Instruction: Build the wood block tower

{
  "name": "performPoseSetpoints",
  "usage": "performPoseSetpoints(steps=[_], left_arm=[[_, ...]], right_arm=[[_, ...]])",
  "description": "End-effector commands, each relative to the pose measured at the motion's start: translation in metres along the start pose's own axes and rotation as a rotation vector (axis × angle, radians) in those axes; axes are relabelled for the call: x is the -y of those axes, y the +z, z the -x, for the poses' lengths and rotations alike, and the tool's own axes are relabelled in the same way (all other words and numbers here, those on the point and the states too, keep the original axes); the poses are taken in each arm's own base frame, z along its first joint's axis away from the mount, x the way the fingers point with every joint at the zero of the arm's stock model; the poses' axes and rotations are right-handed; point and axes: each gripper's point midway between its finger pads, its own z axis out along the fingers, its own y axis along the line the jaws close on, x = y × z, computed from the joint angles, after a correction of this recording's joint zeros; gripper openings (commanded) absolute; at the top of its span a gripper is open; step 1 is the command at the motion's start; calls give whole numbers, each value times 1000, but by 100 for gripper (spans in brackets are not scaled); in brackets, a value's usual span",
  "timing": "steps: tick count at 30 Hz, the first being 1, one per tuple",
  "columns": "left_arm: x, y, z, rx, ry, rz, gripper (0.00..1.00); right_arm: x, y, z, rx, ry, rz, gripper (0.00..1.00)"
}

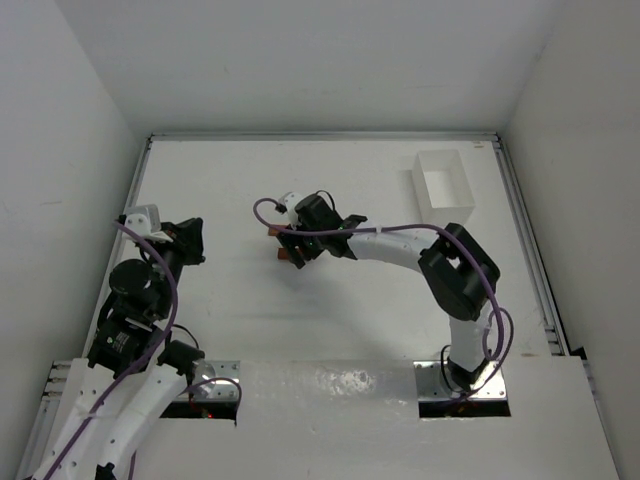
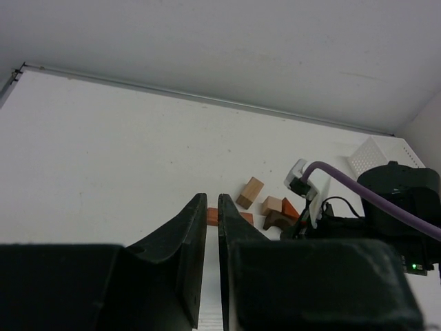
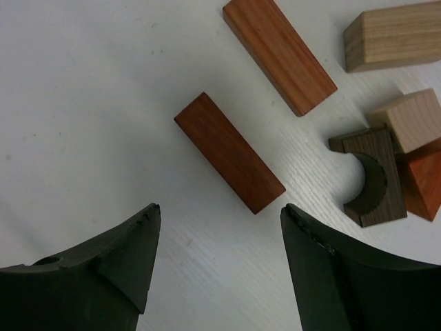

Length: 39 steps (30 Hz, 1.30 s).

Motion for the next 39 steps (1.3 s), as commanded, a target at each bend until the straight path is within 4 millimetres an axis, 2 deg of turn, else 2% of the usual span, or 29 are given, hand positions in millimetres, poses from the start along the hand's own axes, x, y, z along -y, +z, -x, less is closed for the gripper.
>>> performPoseSetpoints(steps=[1,3,5,7,8,11,13,18,21,24,25,27,28,30,31,33,34,39], left_arm=[[2,2,7,25,2,-12,10],[2,2,7,23,3,-14,10],[3,2,7,25,1,-18,11],[3,1,8,26,2,-18,11],[3,1,7,25,1,-17,11],[3,2,7,23,2,-18,11],[2,2,7,23,3,-14,11],[3,3,6,20,3,-18,11],[3,3,6,21,3,-20,11],[3,3,7,23,1,-19,11],[3,3,7,22,3,-22,11],[4,3,7,22,2,-28,11],[4,3,7,22,1,-27,11],[5,3,7,21,1,-31,11],[5,3,7,21,1,-31,11],[5,3,7,21,1,-31,11],[5,3,8,23,0,-34,11],[6,3,6,16,0,-36,11]], right_arm=[[-12,8,33,85,21,11,71],[-9,22,28,57,15,-2,70],[-5,29,40,69,15,-31,69],[-4,38,31,30,12,-35,69],[-6,40,48,52,14,-26,70],[-11,56,45,34,37,-14,71],[-6,64,42,29,56,-38,71],[-5,75,39,17,52,-41,70],[-7,81,35,9,63,-35,66],[-6,79,31,11,71,-41,59],[-4,76,23,-1,70,-54,59],[-2,72,18,5,83,-65,54],[-1,71,1,-19,95,-71,54],[-2,62,2,3,110,-71,53],[-2,59,-12,-19,116,-75,53],[-7,48,-9,13,118,-69,53],[-11,45,-22,-7,105,-66,53],[-19,20,-29,4,78,-61,54]])
